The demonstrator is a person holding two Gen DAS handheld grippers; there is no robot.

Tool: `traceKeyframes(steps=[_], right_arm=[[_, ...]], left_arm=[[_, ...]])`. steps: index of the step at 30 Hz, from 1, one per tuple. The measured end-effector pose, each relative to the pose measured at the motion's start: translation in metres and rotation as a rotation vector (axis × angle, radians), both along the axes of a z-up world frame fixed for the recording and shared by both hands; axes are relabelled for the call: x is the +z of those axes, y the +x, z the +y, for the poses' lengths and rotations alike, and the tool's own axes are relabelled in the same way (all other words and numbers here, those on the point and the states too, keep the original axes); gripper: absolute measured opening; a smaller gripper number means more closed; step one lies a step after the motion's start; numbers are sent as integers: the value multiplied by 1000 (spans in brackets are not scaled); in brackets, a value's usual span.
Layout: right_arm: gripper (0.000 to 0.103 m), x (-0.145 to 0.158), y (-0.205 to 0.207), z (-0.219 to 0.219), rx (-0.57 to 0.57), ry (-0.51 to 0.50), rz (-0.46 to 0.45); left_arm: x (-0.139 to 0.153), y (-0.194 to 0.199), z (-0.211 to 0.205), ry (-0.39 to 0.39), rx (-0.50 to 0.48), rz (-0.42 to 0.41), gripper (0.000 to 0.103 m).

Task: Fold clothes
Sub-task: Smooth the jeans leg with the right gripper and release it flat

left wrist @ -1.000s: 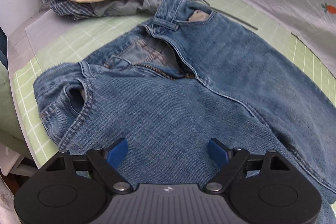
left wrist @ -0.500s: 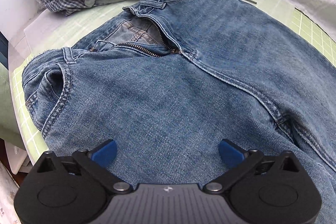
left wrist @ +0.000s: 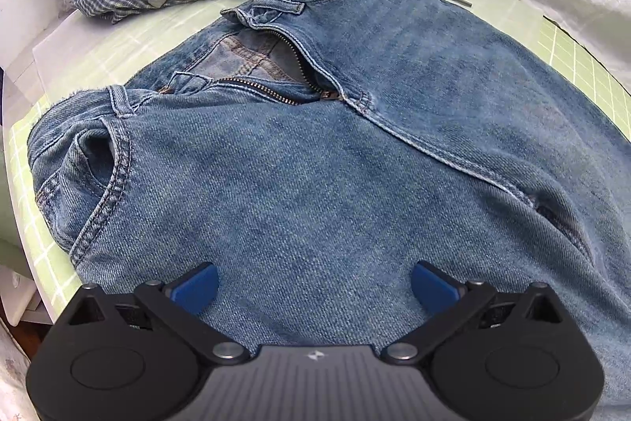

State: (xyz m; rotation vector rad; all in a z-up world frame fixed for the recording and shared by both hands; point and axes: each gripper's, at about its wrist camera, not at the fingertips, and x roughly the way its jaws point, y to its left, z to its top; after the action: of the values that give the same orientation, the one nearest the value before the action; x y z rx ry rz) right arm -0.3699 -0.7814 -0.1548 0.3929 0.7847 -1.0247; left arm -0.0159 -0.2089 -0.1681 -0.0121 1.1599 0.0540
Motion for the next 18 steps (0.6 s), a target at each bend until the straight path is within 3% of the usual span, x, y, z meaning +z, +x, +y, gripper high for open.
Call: traceKeyframes(steps=[2, 5, 10, 18], right_arm=[[45, 2, -5, 9, -29, -42, 23], [66, 10, -30, 21, -105, -40, -57], [78, 11, -69, 55, -236, -3, -138], [79, -10, -104, 112, -352, 96, -175]], left_arm=[[0, 0, 1, 1, -3, -3, 103], [1, -2, 0, 4, -1, -11, 103], [1, -3, 1, 4, -15, -18, 103], [3, -14, 4, 12, -106, -5, 103]])
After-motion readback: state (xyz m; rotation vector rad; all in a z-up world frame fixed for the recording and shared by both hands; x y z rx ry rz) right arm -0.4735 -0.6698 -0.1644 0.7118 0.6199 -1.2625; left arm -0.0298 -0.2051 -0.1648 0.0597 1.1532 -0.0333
